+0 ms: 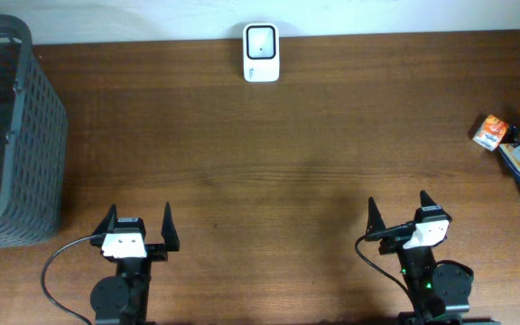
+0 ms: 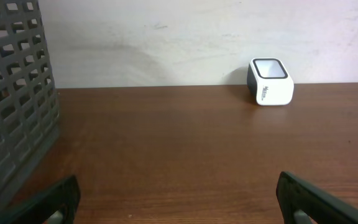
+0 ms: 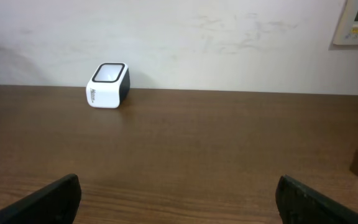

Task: Scan the item barcode

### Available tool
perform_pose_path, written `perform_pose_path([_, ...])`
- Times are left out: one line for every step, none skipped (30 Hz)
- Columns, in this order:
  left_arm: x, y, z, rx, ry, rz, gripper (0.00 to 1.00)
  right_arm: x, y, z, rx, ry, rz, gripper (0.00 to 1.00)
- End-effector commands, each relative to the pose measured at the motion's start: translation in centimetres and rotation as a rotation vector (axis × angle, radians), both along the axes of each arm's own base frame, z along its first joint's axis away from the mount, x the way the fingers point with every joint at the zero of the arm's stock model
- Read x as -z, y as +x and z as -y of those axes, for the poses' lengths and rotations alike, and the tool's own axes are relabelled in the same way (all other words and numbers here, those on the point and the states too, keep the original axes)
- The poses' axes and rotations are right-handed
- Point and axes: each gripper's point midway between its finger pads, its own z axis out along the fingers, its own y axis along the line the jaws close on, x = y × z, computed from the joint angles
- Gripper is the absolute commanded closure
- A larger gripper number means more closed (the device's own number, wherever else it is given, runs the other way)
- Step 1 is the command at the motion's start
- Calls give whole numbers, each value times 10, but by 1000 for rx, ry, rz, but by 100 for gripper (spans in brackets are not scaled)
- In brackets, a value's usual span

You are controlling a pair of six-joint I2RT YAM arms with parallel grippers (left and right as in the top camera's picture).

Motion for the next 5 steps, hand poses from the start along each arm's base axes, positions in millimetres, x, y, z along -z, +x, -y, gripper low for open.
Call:
perform_pose_path([2,0,0,4,15,-1,1,3,0,0,4,-7,-2,1])
perform_pose_path([2,0,0,4,15,-1,1,3,0,0,4,-7,-2,1])
perform_pose_path([2,0,1,5,15,-1,1,3,0,0,4,-7,-2,1])
perform_pose_path([2,0,0,4,15,-1,1,3,0,0,4,-7,-2,1])
perform_pose_path([2,0,0,4,15,-1,1,3,0,0,4,-7,-2,2])
